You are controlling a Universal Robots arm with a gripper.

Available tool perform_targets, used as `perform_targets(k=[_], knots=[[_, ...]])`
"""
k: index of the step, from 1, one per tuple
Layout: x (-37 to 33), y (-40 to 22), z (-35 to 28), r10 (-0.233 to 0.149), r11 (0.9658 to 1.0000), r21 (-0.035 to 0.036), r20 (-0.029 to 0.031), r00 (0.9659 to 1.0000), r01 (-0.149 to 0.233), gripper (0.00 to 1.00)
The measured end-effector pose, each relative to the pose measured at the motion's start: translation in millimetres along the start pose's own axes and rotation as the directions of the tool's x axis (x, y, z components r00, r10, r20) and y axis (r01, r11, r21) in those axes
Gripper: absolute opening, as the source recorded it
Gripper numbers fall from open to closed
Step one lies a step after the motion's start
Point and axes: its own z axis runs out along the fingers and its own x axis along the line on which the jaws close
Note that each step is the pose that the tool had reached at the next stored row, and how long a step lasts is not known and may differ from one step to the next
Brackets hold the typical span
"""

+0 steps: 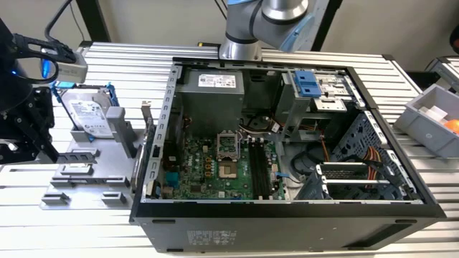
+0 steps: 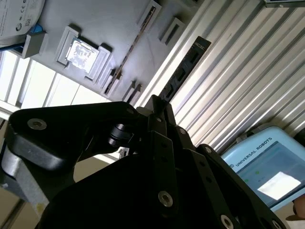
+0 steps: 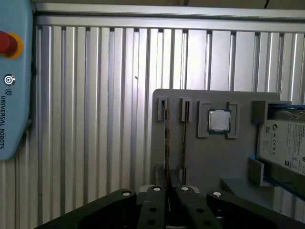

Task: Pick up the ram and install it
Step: 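Pick up the ram and move it above insertion slot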

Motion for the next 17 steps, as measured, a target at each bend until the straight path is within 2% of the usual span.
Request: perform_targets(k=[17], knots=[[0.1, 0.1, -8.7, 0.005, 1.0000, -0.0001, 0.0001, 1.0000, -0.005, 0.00]])
